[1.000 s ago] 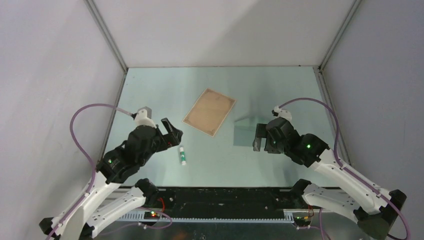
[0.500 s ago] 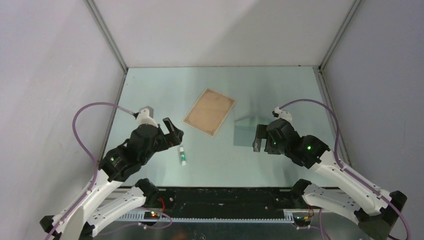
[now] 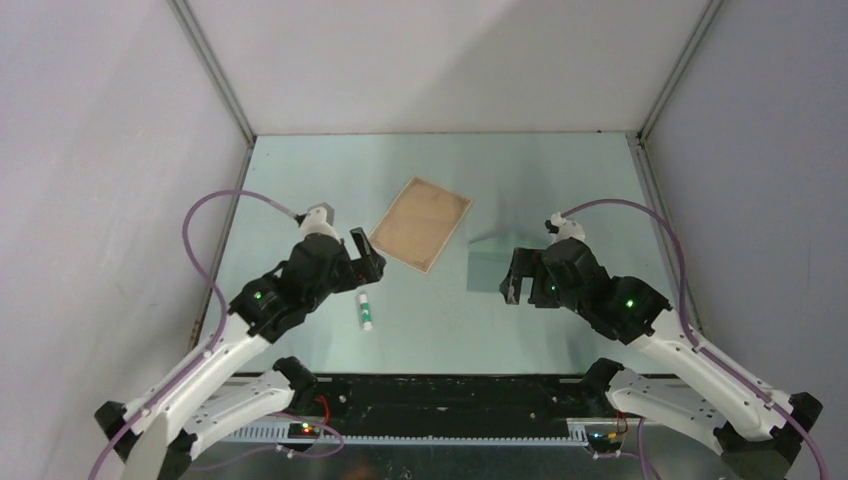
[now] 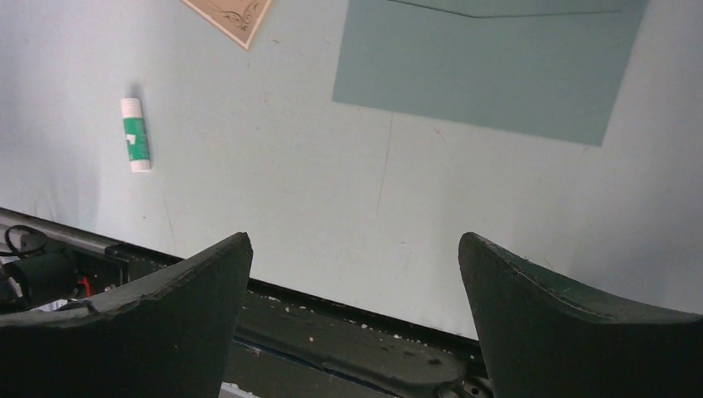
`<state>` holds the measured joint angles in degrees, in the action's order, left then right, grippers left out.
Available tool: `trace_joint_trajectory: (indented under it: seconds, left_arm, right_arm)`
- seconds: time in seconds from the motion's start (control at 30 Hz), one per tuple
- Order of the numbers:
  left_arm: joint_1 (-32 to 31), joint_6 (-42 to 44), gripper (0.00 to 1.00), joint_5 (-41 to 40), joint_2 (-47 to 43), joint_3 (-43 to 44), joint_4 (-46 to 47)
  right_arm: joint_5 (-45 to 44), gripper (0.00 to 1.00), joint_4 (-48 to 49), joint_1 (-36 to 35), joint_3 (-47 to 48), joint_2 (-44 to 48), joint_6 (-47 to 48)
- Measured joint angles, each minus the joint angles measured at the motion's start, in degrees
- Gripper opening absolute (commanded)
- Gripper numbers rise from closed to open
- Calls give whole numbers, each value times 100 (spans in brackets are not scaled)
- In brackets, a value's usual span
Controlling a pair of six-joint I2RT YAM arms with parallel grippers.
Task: Place the letter into the envelope and seal it
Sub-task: Pick up the letter from the center of the board.
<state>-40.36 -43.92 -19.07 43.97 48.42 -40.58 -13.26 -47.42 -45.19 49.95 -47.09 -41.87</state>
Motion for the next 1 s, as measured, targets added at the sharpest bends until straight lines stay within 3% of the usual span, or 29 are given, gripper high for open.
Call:
trace_joint_trajectory:
  seconds: [0.4, 0.77, 1.0]
  left_arm:
    - [1263, 483, 100, 1471, 2039, 603, 240]
    - [2175, 820, 98, 2426, 3071, 1867, 20]
    - [2369, 863, 99, 2809, 3591, 2166, -7]
  right_arm:
    - [308, 96, 1067, 208, 9, -393, 181]
    - [382, 94, 2048, 400, 457, -1587, 439]
    - [1185, 93, 2461, 1086, 946, -2671, 260]
